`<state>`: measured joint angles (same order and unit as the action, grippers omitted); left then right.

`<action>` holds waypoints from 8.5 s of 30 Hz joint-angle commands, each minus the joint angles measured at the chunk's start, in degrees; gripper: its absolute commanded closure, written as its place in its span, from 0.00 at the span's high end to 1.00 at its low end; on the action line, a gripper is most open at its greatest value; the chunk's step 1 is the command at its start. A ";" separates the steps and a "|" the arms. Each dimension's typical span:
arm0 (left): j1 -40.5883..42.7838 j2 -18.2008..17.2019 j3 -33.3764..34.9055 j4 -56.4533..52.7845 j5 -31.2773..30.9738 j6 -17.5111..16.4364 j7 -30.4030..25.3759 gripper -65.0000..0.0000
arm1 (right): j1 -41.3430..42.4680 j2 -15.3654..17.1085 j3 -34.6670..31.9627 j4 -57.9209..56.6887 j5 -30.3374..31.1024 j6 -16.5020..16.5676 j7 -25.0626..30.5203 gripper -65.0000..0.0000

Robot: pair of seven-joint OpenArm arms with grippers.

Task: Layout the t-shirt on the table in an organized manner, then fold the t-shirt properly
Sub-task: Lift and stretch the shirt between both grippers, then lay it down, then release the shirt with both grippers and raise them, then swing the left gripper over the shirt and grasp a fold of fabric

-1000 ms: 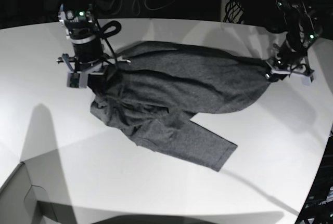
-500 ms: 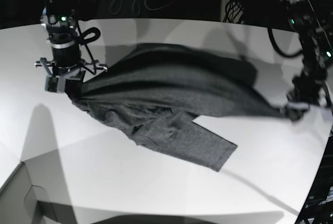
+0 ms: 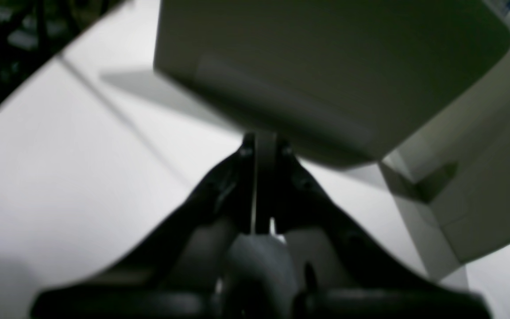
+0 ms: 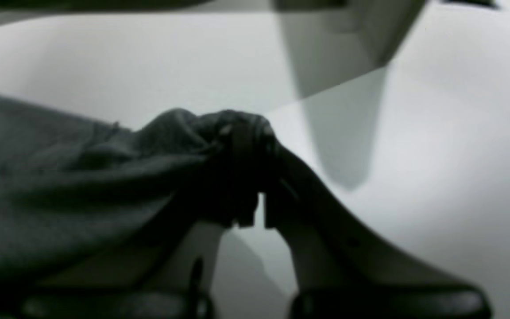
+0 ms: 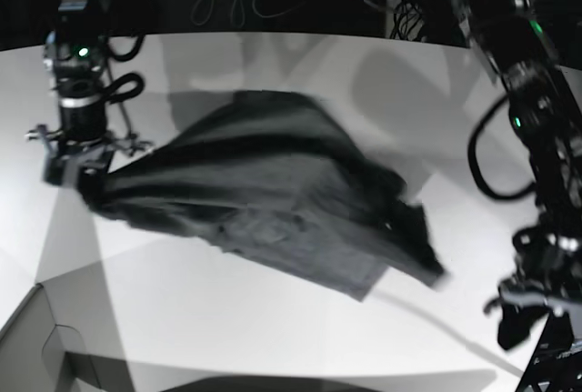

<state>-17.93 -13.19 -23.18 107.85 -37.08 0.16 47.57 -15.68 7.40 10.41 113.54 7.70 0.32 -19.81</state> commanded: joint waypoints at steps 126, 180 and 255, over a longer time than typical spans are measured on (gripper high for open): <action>29.58 -4.96 -26.97 -13.74 -30.13 -0.12 21.75 0.75 | -1.59 -4.81 4.31 -10.46 -0.28 0.08 -1.07 0.55; 4.26 18.42 35.00 -38.62 8.29 0.06 -11.13 0.40 | -7.66 -1.64 4.66 -5.98 -0.45 0.08 -1.42 0.55; -38.37 1.01 11.09 -26.49 -15.80 0.23 -10.43 0.00 | -9.42 -4.81 12.93 -5.98 -0.45 0.08 -1.51 0.55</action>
<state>-54.15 -13.39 -12.78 80.42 -51.20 1.41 36.93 -25.23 2.52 23.00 106.61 7.33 0.34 -22.68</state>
